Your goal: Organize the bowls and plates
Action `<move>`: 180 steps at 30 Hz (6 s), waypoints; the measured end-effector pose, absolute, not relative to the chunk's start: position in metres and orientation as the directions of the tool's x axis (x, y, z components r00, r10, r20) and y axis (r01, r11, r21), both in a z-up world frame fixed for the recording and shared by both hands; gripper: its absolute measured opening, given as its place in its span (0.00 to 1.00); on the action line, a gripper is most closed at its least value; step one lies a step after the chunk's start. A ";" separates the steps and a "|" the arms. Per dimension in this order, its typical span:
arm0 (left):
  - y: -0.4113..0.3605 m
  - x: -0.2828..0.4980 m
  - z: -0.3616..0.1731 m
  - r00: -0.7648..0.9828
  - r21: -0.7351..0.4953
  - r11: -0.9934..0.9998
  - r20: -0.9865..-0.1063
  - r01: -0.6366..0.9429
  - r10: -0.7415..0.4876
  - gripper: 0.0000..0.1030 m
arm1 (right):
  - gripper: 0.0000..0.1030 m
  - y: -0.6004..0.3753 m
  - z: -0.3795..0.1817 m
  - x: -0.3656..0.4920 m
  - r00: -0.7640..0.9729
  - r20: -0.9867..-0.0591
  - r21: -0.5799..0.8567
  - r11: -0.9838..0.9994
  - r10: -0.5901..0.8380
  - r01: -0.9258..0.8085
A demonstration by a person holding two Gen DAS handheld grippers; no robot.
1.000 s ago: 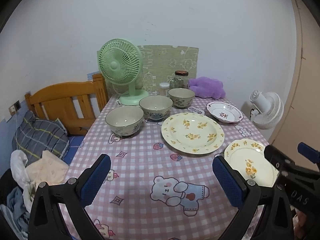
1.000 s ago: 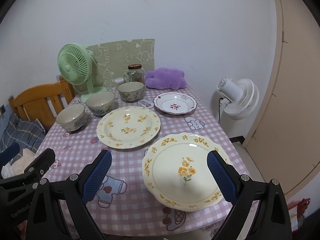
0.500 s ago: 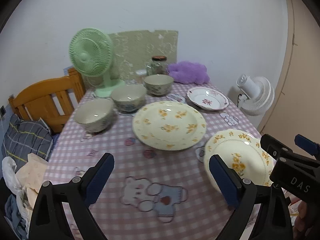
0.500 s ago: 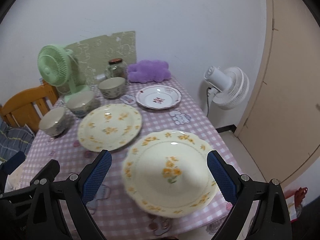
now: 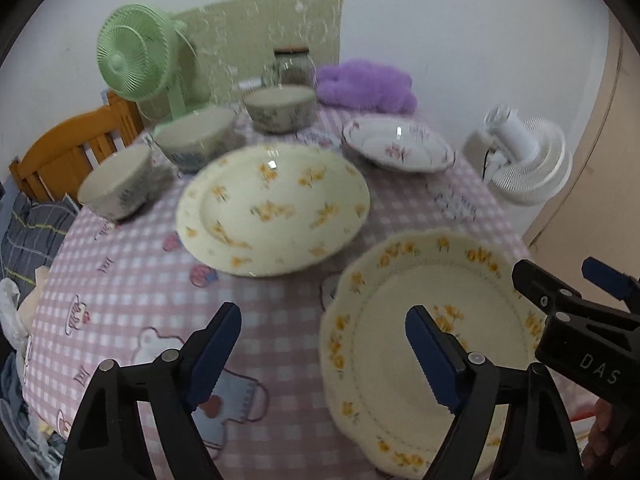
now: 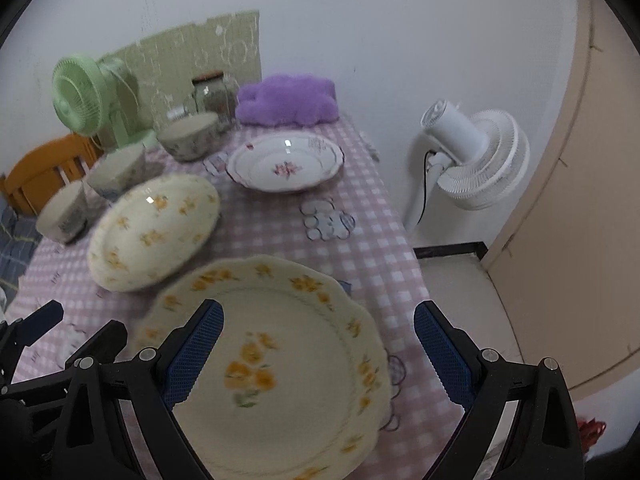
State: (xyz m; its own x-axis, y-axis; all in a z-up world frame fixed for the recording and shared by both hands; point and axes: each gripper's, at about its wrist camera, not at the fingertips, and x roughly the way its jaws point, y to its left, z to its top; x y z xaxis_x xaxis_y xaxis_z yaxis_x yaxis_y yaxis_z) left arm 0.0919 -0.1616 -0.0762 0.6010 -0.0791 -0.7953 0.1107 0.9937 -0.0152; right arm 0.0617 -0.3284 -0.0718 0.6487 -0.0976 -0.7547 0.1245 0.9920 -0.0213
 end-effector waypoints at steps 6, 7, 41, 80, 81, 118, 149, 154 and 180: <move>-0.177 0.104 -0.106 0.522 -0.012 0.997 -0.851 0.080 -0.052 0.76 | 0.94 -0.342 -0.104 0.078 0.586 -0.809 -0.006 0.997 -0.050 0.078; -0.179 0.106 -0.109 0.511 -0.012 0.997 -0.858 0.075 -0.049 0.75 | 0.93 -0.344 -0.109 0.081 0.574 -0.818 -0.007 0.998 -0.045 0.069; -0.160 0.102 -0.113 0.437 -0.042 0.993 -0.895 0.109 -0.086 0.68 | 0.69 -0.323 -0.128 0.087 0.458 -0.889 0.054 0.994 0.003 0.100; 0.103 0.125 -0.121 0.405 -0.049 0.995 -0.911 0.082 -0.078 0.68 | 0.69 -0.052 -0.134 0.122 0.437 -0.900 0.057 0.993 0.008 0.100; 0.103 0.128 -0.122 0.402 -0.049 0.995 -0.912 0.083 -0.078 0.68 | 0.69 -0.051 -0.136 0.123 0.432 -0.902 0.056 0.993 0.006 0.104; 0.022 0.144 -0.039 0.538 -0.098 0.976 -0.821 0.194 -0.189 0.85 | 0.70 -0.105 -0.043 0.127 0.590 -0.807 0.046 0.994 -0.022 0.101; -0.073 0.279 -0.120 0.447 0.005 1.000 -0.895 0.024 -0.006 0.83 | 0.70 -0.219 -0.119 0.275 0.492 -0.871 0.060 0.995 0.015 0.077; -0.076 0.277 -0.125 0.441 0.015 0.999 -0.898 0.038 -0.003 0.83 | 0.70 -0.220 -0.130 0.280 0.464 -0.886 0.075 0.994 0.030 0.078; -0.104 0.235 -0.121 0.375 -0.045 0.986 -0.921 0.161 -0.103 0.82 | 0.64 -0.245 -0.124 0.227 0.422 -0.906 0.082 0.993 0.037 0.089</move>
